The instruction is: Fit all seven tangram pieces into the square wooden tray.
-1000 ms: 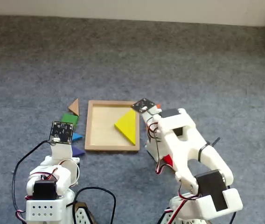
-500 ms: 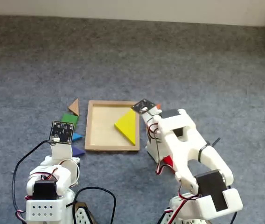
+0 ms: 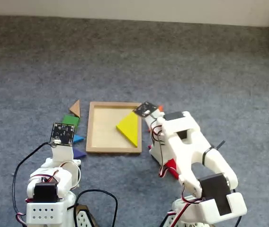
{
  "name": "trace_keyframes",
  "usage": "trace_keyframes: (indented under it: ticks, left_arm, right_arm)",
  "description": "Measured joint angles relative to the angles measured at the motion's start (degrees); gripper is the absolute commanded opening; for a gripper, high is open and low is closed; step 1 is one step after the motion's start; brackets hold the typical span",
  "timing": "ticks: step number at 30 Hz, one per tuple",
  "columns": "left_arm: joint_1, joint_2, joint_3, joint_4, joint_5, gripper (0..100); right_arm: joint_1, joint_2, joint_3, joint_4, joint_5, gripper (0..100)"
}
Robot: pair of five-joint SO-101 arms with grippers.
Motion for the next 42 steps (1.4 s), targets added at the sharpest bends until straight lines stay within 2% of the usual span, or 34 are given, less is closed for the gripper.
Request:
trace_keyframes:
  ticks: [7, 20, 28, 35, 42]
  left_arm:
    - [0.0, 0.0, 0.0, 0.0, 0.0, 1]
    - [0.0, 0.0, 0.0, 0.0, 0.0, 1]
    - [0.0, 0.0, 0.0, 0.0, 0.0, 1]
    - [0.0, 0.0, 0.0, 0.0, 0.0, 1]
    - [0.0, 0.0, 0.0, 0.0, 0.0, 1]
  right_arm:
    - [0.0, -0.79, -0.44, 2.73, 0.44, 20.8]
    - [0.0, -20.57, -0.53, 8.18, 0.79, 20.6]
    - [-10.55, -19.6, -4.57, 3.16, 11.08, 20.6]
    - [-17.49, -9.67, -10.64, -1.93, 17.05, 20.6]
    - [-16.88, -8.18, -14.77, -1.76, 17.67, 20.6]
